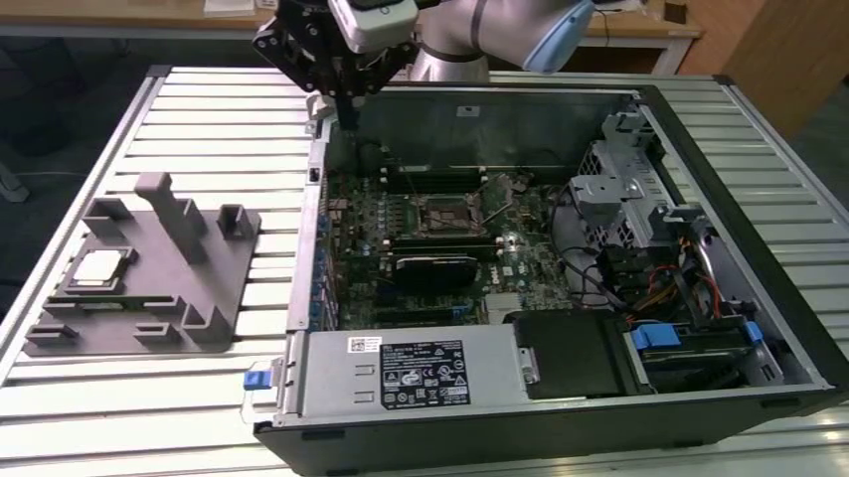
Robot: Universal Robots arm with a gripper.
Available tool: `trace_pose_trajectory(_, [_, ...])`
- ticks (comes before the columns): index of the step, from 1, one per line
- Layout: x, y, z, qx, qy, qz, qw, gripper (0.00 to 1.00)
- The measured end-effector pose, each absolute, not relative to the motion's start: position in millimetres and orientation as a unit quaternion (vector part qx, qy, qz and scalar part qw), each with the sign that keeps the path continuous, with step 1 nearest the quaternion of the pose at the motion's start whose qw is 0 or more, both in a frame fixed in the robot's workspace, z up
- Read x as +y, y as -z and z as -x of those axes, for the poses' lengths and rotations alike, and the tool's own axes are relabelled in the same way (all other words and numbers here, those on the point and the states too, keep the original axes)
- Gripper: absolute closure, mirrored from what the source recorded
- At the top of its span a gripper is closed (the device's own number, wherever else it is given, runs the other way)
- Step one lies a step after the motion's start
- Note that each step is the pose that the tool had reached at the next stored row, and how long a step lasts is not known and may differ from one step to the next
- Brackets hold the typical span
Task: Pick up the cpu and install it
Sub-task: 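Reach for the cpu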
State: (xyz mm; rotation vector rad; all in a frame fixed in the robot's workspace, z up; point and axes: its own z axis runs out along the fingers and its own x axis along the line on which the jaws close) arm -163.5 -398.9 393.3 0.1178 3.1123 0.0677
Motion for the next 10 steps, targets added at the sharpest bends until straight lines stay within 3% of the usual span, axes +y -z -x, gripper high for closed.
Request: trace_pose_trajectory(10, [-398.9, -393.3, 177.1, 0.999, -0.022, -0.038, 0.013, 0.89])
